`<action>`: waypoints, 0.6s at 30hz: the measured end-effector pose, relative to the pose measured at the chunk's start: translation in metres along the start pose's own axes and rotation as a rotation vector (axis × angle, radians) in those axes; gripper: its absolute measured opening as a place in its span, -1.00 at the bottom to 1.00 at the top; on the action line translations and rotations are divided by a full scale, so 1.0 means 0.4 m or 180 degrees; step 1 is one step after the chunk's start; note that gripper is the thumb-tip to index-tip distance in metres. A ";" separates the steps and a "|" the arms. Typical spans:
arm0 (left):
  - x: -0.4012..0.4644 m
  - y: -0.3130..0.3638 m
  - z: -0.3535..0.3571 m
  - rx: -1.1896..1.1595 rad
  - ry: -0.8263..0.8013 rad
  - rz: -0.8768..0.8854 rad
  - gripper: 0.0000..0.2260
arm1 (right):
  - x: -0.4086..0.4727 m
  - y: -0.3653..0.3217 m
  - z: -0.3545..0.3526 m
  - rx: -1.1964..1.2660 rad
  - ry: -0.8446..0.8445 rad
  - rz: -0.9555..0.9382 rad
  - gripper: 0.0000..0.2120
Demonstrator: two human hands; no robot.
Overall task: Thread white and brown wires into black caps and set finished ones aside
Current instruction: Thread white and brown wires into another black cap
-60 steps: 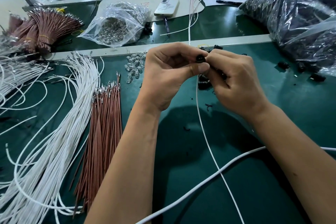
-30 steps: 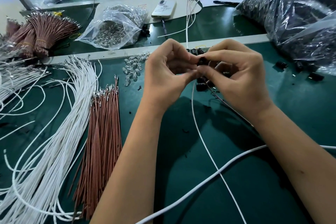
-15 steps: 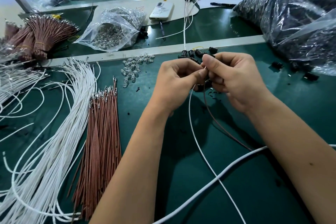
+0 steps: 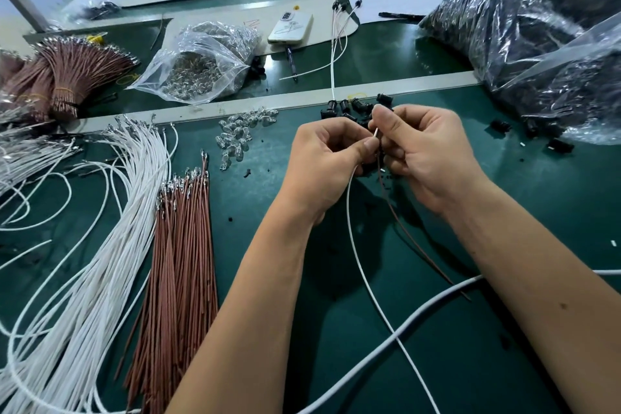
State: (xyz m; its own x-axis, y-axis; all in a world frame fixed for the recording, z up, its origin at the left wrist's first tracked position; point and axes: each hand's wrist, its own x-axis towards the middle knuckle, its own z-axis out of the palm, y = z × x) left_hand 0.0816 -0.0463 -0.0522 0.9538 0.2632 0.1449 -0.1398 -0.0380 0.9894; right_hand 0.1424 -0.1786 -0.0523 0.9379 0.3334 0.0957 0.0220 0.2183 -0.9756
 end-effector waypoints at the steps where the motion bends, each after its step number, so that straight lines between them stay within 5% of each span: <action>1: 0.000 0.000 -0.004 0.0019 -0.0010 0.0116 -0.90 | -0.002 -0.003 -0.002 -0.0228 0.0001 -0.0331 -0.79; 4: -0.003 0.001 -0.017 -0.0089 -0.0121 0.0387 -0.92 | -0.014 -0.019 -0.001 -0.0776 -0.0113 -0.1351 -0.92; 6: -0.003 0.001 -0.023 -0.0035 -0.0145 0.0500 -0.87 | -0.019 -0.024 0.002 -0.1185 -0.0127 -0.1740 -0.83; 11: -0.001 0.001 -0.037 -0.0181 -0.0130 0.0667 -0.93 | -0.028 -0.030 0.009 -0.1618 -0.0205 -0.2151 -0.79; 18: 0.005 0.007 -0.039 0.0089 -0.0035 0.1071 -0.75 | -0.051 -0.037 0.019 -0.2067 0.0065 -0.2686 -0.84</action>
State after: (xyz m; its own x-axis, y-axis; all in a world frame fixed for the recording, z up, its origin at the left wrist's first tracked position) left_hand 0.0790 -0.0306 -0.0490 0.8582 0.2208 0.4633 -0.4402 -0.1475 0.8857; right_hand 0.1202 -0.1819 -0.0383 0.5384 0.2858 0.7927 0.8425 -0.1615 -0.5140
